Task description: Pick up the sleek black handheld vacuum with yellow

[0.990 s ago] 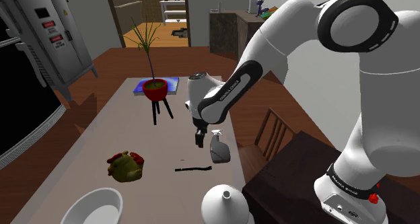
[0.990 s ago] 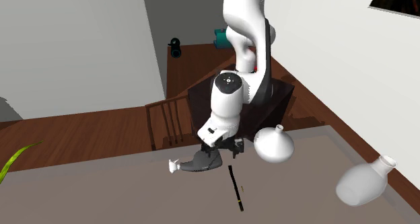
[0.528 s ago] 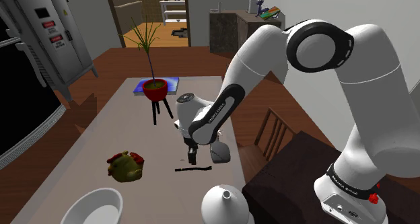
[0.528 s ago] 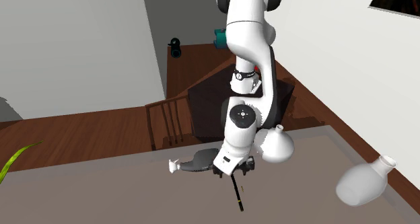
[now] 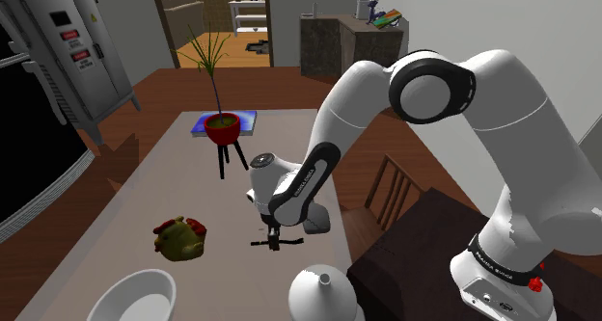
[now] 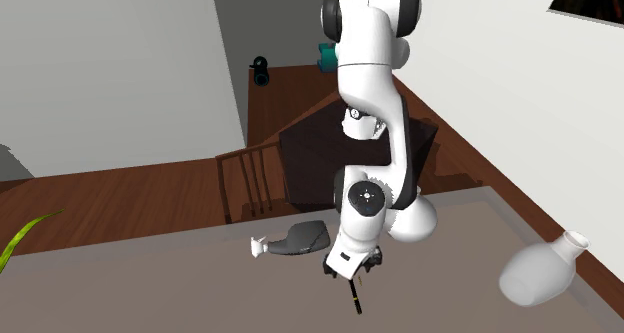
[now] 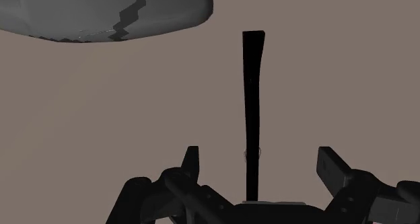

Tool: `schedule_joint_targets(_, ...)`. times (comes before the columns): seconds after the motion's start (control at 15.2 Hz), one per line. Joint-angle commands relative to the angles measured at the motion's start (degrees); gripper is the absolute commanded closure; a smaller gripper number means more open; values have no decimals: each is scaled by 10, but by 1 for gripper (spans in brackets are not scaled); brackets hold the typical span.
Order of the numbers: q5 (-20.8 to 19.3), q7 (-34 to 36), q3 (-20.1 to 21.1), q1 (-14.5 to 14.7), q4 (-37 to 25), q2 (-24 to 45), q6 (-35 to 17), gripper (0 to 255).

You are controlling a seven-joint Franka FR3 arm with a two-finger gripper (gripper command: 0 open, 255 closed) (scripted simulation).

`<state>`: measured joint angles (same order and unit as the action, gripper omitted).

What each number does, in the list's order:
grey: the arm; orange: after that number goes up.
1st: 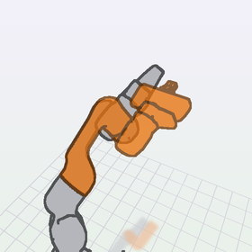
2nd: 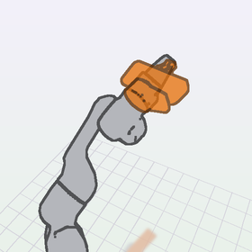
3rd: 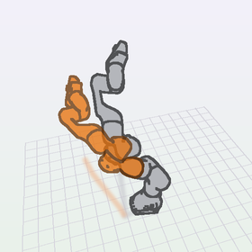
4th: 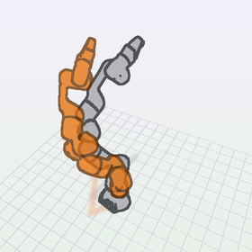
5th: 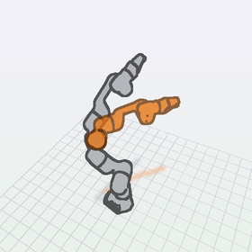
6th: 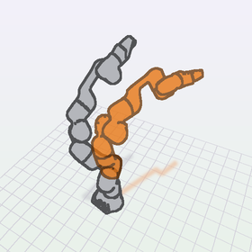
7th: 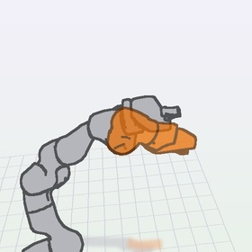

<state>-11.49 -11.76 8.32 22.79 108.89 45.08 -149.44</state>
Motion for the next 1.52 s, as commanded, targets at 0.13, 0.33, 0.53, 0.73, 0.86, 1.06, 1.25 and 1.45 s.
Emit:
schedule_joint_targets(0.13, -2, 2, -3, 3, -13, 21, -9, 0)
schedule_joint_targets(0.33, -2, 1, -3, 3, -12, 20, -8, 255)
schedule_joint_targets(0.53, -2, 1, -3, 3, -12, 20, -8, 255)
schedule_joint_targets(0.73, -2, 1, -3, 3, -12, 20, -8, 255)
schedule_joint_targets(0.86, -2, 1, -2, 2, -9, 14, -5, 255)
schedule_joint_targets(1.06, 1, -1, 2, -1, 1, -8, 7, 255)
schedule_joint_targets(1.25, 5, -3, 6, -4, 10, -29, 19, 255)
schedule_joint_targets(1.45, 8, -5, 10, -7, 18, -50, 32, 255)
